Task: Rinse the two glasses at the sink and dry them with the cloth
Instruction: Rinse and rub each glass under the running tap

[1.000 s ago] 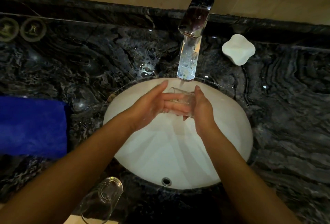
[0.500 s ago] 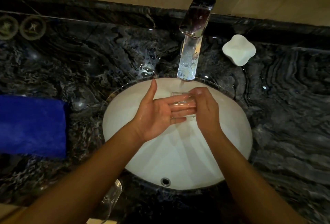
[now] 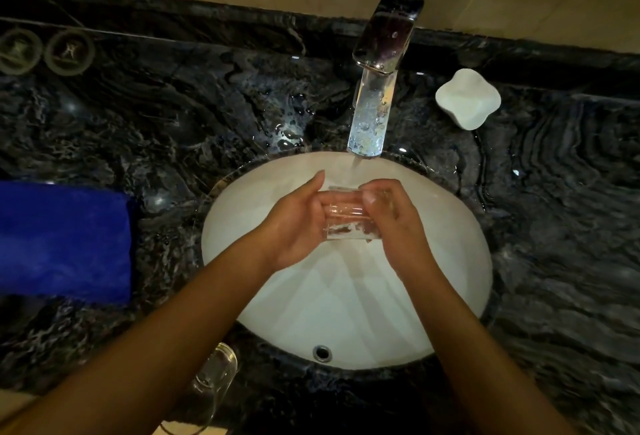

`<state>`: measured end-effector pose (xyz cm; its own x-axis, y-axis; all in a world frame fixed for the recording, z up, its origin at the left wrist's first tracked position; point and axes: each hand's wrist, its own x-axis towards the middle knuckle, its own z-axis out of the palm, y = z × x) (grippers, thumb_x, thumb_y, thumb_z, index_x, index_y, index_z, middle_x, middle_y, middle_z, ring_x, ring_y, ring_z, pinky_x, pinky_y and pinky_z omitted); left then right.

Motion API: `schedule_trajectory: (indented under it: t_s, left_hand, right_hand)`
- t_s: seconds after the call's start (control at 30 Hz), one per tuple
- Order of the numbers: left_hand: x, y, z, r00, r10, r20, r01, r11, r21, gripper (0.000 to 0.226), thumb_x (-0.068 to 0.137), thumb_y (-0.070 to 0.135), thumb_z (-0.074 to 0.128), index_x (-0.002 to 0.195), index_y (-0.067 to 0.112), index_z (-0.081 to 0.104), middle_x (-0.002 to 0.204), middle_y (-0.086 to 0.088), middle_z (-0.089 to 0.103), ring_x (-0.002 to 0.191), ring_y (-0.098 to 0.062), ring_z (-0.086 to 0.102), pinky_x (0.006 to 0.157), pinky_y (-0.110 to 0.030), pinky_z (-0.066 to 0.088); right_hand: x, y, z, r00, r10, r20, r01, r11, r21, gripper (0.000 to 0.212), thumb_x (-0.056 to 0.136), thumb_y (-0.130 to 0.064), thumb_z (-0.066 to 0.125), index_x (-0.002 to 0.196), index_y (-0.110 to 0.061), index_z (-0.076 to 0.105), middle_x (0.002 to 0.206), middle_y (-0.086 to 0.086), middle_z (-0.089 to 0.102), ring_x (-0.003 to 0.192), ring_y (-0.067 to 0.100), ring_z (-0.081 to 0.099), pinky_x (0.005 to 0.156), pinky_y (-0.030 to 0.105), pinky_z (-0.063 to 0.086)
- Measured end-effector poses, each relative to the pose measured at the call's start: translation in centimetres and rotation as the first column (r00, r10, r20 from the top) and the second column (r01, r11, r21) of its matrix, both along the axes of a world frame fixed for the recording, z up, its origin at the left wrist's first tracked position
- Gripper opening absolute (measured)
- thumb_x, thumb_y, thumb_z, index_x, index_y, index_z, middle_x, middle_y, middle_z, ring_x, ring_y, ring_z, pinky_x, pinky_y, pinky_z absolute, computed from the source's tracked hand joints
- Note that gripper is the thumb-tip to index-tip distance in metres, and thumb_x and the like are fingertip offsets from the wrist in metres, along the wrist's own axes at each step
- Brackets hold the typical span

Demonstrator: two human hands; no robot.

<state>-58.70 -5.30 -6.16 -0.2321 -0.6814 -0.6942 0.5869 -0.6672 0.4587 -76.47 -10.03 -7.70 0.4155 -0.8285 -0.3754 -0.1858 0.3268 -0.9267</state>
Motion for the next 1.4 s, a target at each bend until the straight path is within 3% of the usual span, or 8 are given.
schedule_trajectory:
  t_s: [0.2, 0.43, 0.67, 0.83, 1.0, 1.13, 1.3, 1.4]
  left_hand:
    - [-0.1, -0.5, 0.2, 0.99, -0.021, 0.136, 0.023, 1.0, -0.014, 0.054, 0.113, 0.041, 0.032, 0.124, 0.009, 0.074, 0.127, -0.015, 0.075, 0.114, -0.026, 0.073, 0.112, -0.044, 0.045]
    - [-1.2, -0.6, 0.2, 0.775, -0.056, 0.63, 0.285, 0.92, -0.27, 0.035, 0.108, 0.041, 0.053, 0.095, 0.032, 0.084, 0.102, 0.01, 0.083, 0.102, -0.003, 0.076, 0.092, -0.014, 0.049]
    - [-0.7, -2.3, -1.0, 0.54, 0.242, 0.806, -0.009, 0.959, -0.282, 0.018, 0.096, 0.011, 0.074, 0.105, 0.026, 0.069, 0.109, 0.005, 0.073, 0.094, -0.007, 0.067, 0.082, -0.016, 0.051]
    - [1.1, -4.3, -1.4, 0.814, -0.187, 0.55, 0.236, 0.972, -0.017, 0.029, 0.095, 0.006, 0.071, 0.117, 0.025, 0.071, 0.113, 0.0, 0.075, 0.098, -0.014, 0.072, 0.075, -0.025, 0.06]
    - [1.8, -6.5, -1.5, 0.335, -0.351, 0.874, 0.634, 0.77, 0.066, 0.029, 0.094, 0.0, 0.065, 0.101, 0.023, 0.081, 0.079, 0.003, 0.074, 0.057, -0.002, 0.063, 0.06, -0.021, 0.056]
    - [1.0, -6.5, -1.6, 0.183, -0.267, 0.946, 0.57, 0.813, 0.119, 0.031, 0.1, 0.012, 0.062, 0.076, 0.022, 0.077, 0.065, -0.005, 0.072, 0.052, -0.019, 0.066, 0.057, -0.028, 0.056]
    - [-0.2, -5.9, -1.3, 0.722, -0.137, 0.678, 0.187, 0.982, -0.001, 0.028, 0.097, -0.003, 0.056, 0.083, 0.013, 0.075, 0.062, -0.006, 0.071, 0.047, -0.013, 0.061, 0.051, -0.028, 0.049]
    - [-1.6, -4.8, -1.5, 0.823, 0.088, 0.561, -0.064, 0.996, -0.062, 0.027, 0.093, -0.004, 0.053, 0.083, 0.014, 0.071, 0.055, 0.003, 0.062, 0.045, -0.006, 0.053, 0.049, -0.022, 0.04]
  right_hand:
    - [-0.5, 0.6, -0.8, 0.978, 0.074, -0.196, -0.13, 0.946, -0.296, 0.039, 0.099, -0.051, 0.053, 0.126, -0.023, 0.057, 0.112, -0.005, 0.068, 0.094, 0.006, 0.066, 0.076, 0.016, 0.049]
    - [1.8, -0.7, -1.6, 0.964, -0.265, -0.033, 0.235, 0.785, 0.573, 0.048, 0.104, -0.05, 0.048, 0.107, -0.007, 0.07, 0.075, 0.011, 0.072, 0.051, 0.025, 0.06, 0.042, 0.028, 0.042]
    - [2.9, -2.1, -3.5, 0.911, -0.34, 0.234, 0.048, 0.65, 0.758, 0.058, 0.105, -0.05, 0.044, 0.132, -0.001, 0.058, 0.088, 0.015, 0.065, 0.05, 0.024, 0.059, 0.033, 0.021, 0.035]
    - [2.4, -3.9, -4.7, 0.903, -0.103, 0.417, -0.254, 0.655, 0.712, 0.063, 0.103, -0.056, 0.047, 0.142, -0.008, 0.055, 0.095, 0.02, 0.069, 0.051, 0.024, 0.064, 0.033, 0.02, 0.034]
    - [2.3, -4.8, -3.9, 0.931, 0.189, 0.312, -0.355, 0.66, 0.662, 0.065, 0.09, -0.073, 0.058, 0.14, -0.033, 0.062, 0.123, 0.021, 0.073, 0.075, 0.033, 0.078, 0.038, 0.02, 0.044]
    - [2.8, -4.9, -3.7, 0.992, 0.052, 0.116, -0.113, 0.783, 0.612, 0.06, 0.094, -0.071, 0.054, 0.133, -0.028, 0.068, 0.125, 0.017, 0.073, 0.105, 0.039, 0.075, 0.073, 0.038, 0.057]
    - [3.1, -4.7, -3.8, 0.976, -0.176, 0.126, 0.058, 0.773, 0.632, 0.071, 0.099, -0.059, 0.048, 0.134, 0.001, 0.062, 0.11, 0.03, 0.056, 0.069, 0.032, 0.05, 0.058, 0.032, 0.036]
    - [3.8, -5.0, -4.0, 0.957, -0.262, 0.124, 0.126, 0.762, 0.635, 0.062, 0.102, -0.057, 0.044, 0.124, -0.004, 0.067, 0.097, 0.023, 0.056, 0.063, 0.027, 0.045, 0.05, 0.031, 0.03]
